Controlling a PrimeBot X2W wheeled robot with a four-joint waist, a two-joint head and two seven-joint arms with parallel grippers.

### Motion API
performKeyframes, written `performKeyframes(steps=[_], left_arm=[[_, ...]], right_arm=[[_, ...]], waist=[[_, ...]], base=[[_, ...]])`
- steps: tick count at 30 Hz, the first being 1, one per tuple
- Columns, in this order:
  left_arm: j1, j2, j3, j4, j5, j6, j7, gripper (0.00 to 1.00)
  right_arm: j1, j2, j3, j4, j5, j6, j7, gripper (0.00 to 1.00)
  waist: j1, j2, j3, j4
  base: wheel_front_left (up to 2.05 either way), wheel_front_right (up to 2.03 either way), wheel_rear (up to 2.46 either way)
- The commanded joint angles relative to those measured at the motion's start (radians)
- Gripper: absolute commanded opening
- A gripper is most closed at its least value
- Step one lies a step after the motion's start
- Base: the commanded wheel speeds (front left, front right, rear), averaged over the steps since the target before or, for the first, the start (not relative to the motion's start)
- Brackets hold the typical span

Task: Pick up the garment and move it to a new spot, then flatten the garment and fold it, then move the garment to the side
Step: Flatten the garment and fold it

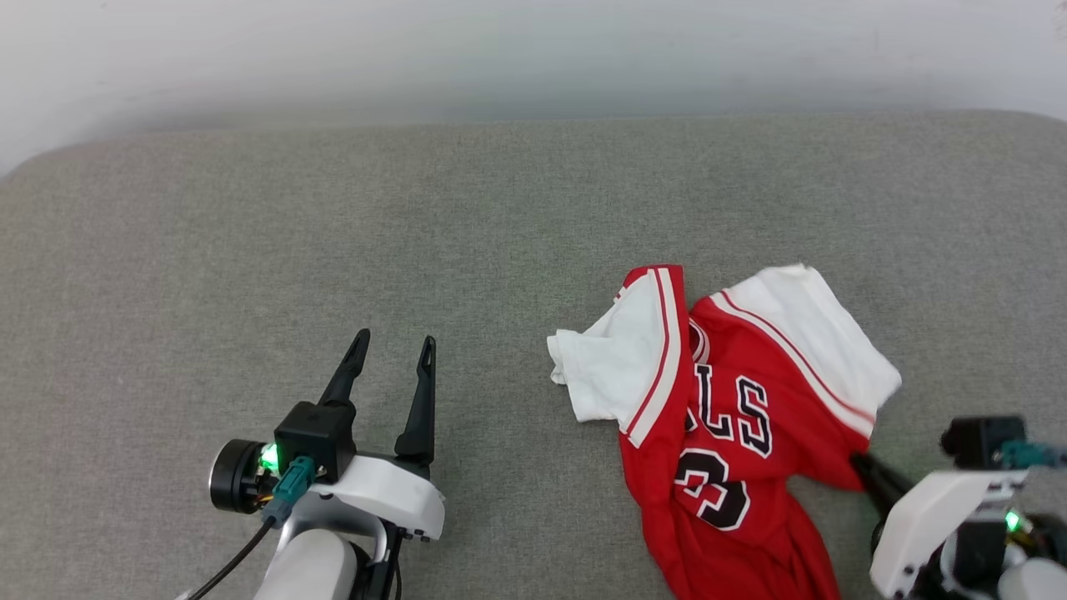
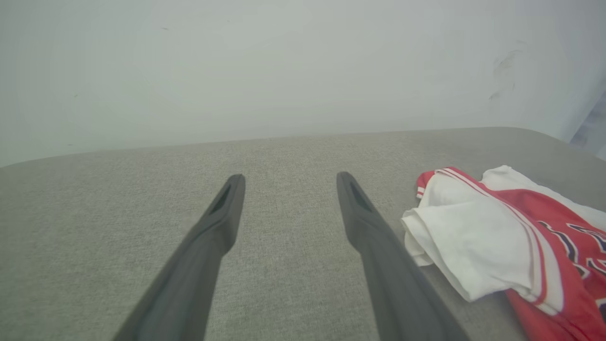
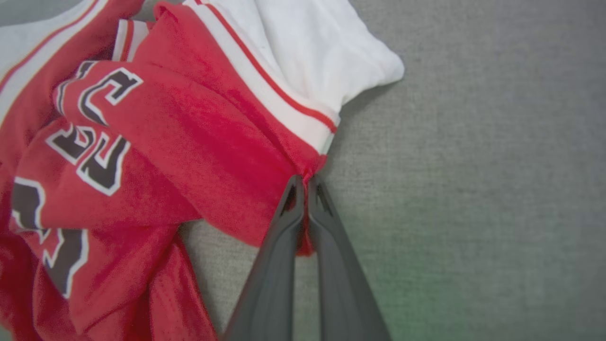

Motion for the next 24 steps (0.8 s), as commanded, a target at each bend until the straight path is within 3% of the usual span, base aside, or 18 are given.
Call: performKeyframes(steps=[1,2,3,10,19,24], left_arm=[[0.015,0.006,0.003,0.000,-0.001,0.004,-0.003,1.00],[0.015,0.006,0.003,0.000,-0.001,0.004,-0.003,1.00],[0.018,0.009,0.004,0.000,-0.003,0.005,-0.003,1.00],[0.037,0.020,-0.003,0.007,-0.009,0.005,0.007,1.00],[0.026,0.042,-0.007,-0.011,-0.006,0.012,0.037,1.00],[-0.157,0.028,-0.043,-0.022,0.000,-0.041,0.088,1.00]], right_arm=[[0.064,0.046,-0.025,-0.029,-0.023,0.000,0.010,0.41],[0.064,0.046,-0.025,-0.029,-0.023,0.000,0.010,0.41],[0.084,0.064,-0.036,-0.042,-0.027,0.000,0.002,1.00],[0.157,0.145,-0.109,-0.140,-0.097,0.000,-0.131,1.00],[0.183,0.204,-0.158,-0.277,-0.206,0.000,-0.264,1.00],[0.163,0.234,-0.161,-0.364,-0.243,0.000,-0.276,1.00]], waist=[[0.0000,0.0000,-0.009,-0.008],[0.0000,0.0000,-0.009,-0.008],[0.0000,0.0000,-0.013,-0.011],[0.0000,0.0000,-0.057,-0.014],[0.0000,0.0000,-0.104,-0.017],[0.0000,0.0000,-0.075,-0.044]], base=[[0.00,0.00,0.00],[0.00,0.00,0.00],[0.00,0.00,0.00],[0.00,0.00,0.00],[0.00,0.00,0.00],[0.00,0.00,0.00]])
